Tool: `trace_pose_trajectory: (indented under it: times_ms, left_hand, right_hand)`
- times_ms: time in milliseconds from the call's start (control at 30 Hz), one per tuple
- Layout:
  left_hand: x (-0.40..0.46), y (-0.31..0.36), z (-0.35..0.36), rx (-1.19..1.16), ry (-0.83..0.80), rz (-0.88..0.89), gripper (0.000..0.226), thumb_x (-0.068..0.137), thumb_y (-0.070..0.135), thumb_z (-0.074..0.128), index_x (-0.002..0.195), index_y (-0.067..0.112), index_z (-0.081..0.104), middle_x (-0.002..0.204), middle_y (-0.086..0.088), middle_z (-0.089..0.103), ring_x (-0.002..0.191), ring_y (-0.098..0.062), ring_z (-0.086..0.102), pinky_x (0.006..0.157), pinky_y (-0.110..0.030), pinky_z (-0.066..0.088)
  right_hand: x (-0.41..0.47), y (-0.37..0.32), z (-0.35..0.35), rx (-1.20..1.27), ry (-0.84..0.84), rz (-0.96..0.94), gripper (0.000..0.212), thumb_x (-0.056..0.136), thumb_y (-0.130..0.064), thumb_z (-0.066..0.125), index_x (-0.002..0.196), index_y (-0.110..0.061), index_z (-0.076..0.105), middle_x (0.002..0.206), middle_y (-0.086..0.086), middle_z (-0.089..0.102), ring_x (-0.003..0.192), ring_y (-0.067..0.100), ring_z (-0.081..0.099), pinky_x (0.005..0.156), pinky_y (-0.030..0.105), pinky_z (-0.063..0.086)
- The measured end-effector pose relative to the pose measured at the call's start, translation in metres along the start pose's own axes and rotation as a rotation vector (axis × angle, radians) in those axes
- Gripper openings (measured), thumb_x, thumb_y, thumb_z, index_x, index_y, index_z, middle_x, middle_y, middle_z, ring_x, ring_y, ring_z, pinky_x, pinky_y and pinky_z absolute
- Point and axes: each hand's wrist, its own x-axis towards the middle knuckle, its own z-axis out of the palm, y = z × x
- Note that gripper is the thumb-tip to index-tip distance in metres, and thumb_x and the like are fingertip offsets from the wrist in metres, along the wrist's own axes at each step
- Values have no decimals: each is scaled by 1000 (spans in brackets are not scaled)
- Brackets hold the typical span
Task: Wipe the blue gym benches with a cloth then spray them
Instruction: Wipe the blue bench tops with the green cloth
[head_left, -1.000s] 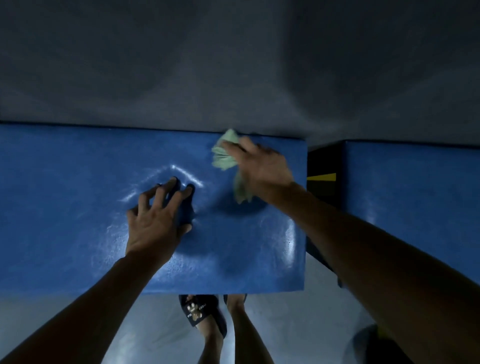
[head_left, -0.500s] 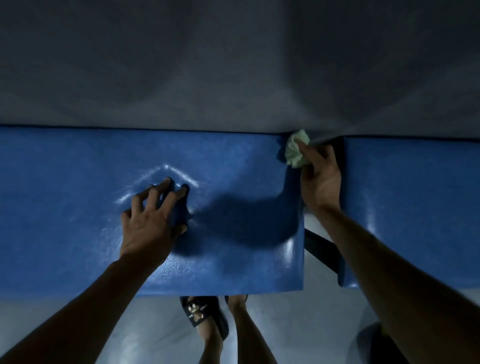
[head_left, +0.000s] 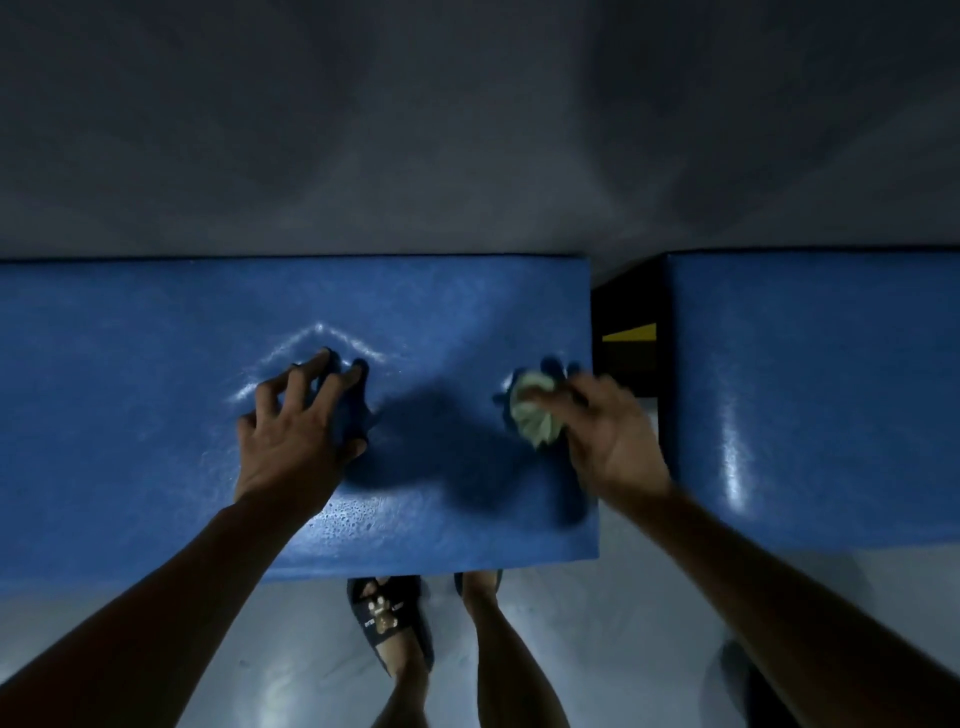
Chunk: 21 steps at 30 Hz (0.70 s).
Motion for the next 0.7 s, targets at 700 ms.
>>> trace_pose_trajectory:
  times_ms: [700]
  left_hand:
    - [-1,-22,13,-56,124,109,83,77,49,78,148,44,35,160,9,26,135,-35,30,99,-54,33]
  right_hand:
    - [-24,-25,23,-83,119,212,51,96,-13,51,145,-24,51,116,17,58,92,39,57,76,44,53]
